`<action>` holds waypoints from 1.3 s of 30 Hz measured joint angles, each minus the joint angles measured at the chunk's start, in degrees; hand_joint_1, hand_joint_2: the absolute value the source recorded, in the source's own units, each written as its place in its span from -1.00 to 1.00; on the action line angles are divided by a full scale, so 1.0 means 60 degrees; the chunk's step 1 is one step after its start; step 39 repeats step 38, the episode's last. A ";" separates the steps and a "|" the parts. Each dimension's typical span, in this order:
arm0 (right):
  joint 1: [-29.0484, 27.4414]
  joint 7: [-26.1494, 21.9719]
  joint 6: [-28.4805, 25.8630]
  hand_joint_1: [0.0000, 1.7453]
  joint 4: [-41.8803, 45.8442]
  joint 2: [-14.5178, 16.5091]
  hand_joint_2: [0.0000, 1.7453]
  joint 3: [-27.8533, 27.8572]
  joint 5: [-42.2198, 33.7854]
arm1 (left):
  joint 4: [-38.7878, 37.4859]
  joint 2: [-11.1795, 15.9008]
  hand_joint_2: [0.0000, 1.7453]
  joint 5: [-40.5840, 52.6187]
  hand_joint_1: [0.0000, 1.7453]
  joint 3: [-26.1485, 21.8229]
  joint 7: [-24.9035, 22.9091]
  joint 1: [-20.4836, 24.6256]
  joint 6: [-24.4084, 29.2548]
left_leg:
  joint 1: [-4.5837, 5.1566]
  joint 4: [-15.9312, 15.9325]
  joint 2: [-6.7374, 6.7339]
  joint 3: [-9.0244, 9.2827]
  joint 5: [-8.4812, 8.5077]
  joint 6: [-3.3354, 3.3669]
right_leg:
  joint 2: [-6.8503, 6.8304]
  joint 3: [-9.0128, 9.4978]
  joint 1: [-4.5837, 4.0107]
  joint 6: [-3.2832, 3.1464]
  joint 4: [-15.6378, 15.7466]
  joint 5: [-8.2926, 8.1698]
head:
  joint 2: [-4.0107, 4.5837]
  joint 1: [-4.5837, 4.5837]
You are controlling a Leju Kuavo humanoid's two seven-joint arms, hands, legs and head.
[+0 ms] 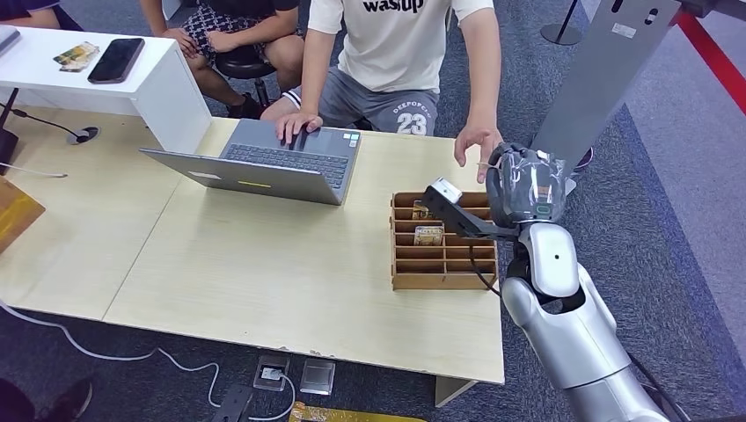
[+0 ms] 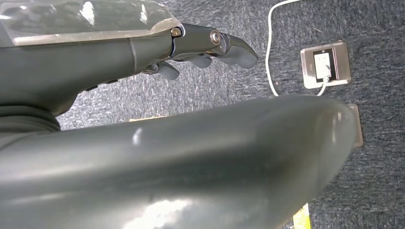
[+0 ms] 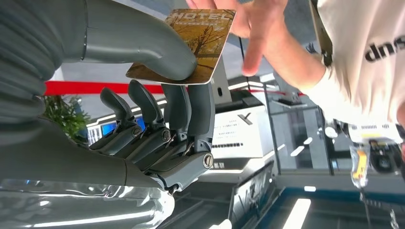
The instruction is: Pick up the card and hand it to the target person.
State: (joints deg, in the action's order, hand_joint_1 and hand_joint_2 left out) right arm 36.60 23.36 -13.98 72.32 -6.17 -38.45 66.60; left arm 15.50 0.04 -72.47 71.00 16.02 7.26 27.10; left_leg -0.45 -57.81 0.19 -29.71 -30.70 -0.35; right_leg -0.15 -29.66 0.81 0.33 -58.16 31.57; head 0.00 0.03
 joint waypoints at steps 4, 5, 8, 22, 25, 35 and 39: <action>0.0245 -0.0046 0.0017 0.76 0.0088 -0.0002 1.00 0.0004 0.0030 | 0.0000 0.0000 -1.00 0.0035 -1.00 0.0003 -0.0010 0.0001 -0.0003 | 0.0000 0.0000 0.0000 0.0000 0.0000 0.0000 | 0.0000 0.0001 0.0000 0.0000 0.0000 0.0000 | 0.0000 0.0002; 0.0302 -0.0066 0.0017 0.74 0.0087 -0.0001 1.00 0.0004 0.0046 | 0.0000 0.0000 -1.00 0.0053 -1.00 0.0003 -0.0011 0.0001 -0.0006 | 0.0000 0.0000 0.0001 0.0000 0.0000 0.0000 | 0.0000 0.0001 0.0000 0.0001 -0.0001 -0.0001 | 0.0000 0.0002; 0.0536 -0.0148 0.0025 0.72 -0.0008 0.0024 1.00 -0.0003 0.0111 | 0.0000 0.0000 -1.00 0.0137 -1.00 0.0003 -0.0010 0.0004 -0.0019 | 0.0000 0.0000 0.0001 -0.0003 0.0000 0.0000 | 0.0000 0.0001 0.0000 0.0001 -0.0002 -0.0001 | 0.0000 0.0004; 0.1671 -0.0436 -0.0201 -1.00 -0.2715 0.0742 1.00 -0.0285 0.0303 | 0.0000 0.0000 -1.00 0.0225 -1.00 0.0003 -0.0110 0.0010 -0.0029 | 0.0000 0.0000 0.0007 -0.0015 0.0001 0.0000 | -0.0003 -0.0006 0.0000 0.0001 -0.0004 -0.0001 | 0.0000 0.0009; 0.1695 -0.0459 -0.0036 -1.00 -0.3178 0.0880 1.00 -0.0375 0.0305 | 0.0000 0.0000 -1.00 0.0225 -1.00 0.0003 -0.0112 0.0010 -0.0029 | 0.0000 0.0000 0.0008 -0.0018 0.0001 0.0000 | -0.0004 -0.0010 0.0000 0.0001 -0.0004 0.0000 | 0.0000 0.0011; 0.1696 -0.0494 -0.0024 -1.00 -0.3828 0.1083 1.00 -0.0581 0.0162 | 0.0000 0.0000 -1.00 0.0224 -1.00 0.0003 -0.0112 0.0007 -0.0029 | 0.0000 -0.0001 0.0008 -0.0019 0.0001 0.0000 | -0.0003 -0.0013 0.0000 0.0001 -0.0004 -0.0001 | 0.0000 0.0005; 0.1696 -0.0503 -0.0118 -1.00 -0.3873 0.1090 1.00 -0.0597 0.0079 | 0.0000 0.0000 -1.00 0.0221 -1.00 0.0003 -0.0112 0.0006 -0.0029 | 0.0000 -0.0002 0.0008 -0.0019 0.0001 -0.0001 | -0.0003 -0.0013 0.0000 0.0001 -0.0004 -0.0001 | 0.0000 0.0002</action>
